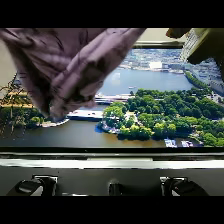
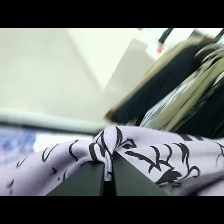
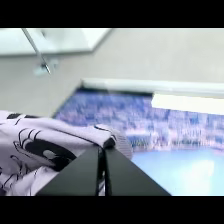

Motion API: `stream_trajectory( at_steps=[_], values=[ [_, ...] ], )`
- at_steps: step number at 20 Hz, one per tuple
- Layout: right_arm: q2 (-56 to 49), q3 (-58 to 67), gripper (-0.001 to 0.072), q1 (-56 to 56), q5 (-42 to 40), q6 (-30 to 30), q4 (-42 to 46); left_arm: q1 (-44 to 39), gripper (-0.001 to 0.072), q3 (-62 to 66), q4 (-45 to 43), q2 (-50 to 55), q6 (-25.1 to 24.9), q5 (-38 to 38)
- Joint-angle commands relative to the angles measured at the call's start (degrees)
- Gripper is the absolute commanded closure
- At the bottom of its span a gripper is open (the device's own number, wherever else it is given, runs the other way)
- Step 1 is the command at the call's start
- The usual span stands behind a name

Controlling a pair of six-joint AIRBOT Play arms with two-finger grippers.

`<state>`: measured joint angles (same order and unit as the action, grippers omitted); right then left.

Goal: Fold the clothes and pants, and hang the long-sleeved shirts on hangers.

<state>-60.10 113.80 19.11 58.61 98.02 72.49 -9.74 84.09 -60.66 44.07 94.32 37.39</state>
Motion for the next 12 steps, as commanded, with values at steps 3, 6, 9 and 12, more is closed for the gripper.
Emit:
stream_trajectory(
  at_steps=[3, 6, 9, 12],
  values=[
    [12.83, 4.57, 0.0677, 0.02, 5.86, 2.27, 2.6, 0.0, 0.0687, 4.57, -0.44, -7.82, 0.07, 1.57],
    [15.69, 4.57, 0.0677, 0.02, 5.7, 4.28, 2.82, 0.0, 0.0686, 4.57, -0.42, -9.55, 0.26, 4.96],
    [13.99, 4.5, 0.0677, 0.02, 5.64, 4.85, 7.58, 0.0, 0.0686, 4.44, -0.42, -7.52, 0.26, 9.42],
    [7.87, 4.5, 0.0677, 0.02, 5.53, 6.01, 16.46, 0.0, 0.0686, 4.44, 0.42, -1.57, 0.24, 13.51]
  ],
)
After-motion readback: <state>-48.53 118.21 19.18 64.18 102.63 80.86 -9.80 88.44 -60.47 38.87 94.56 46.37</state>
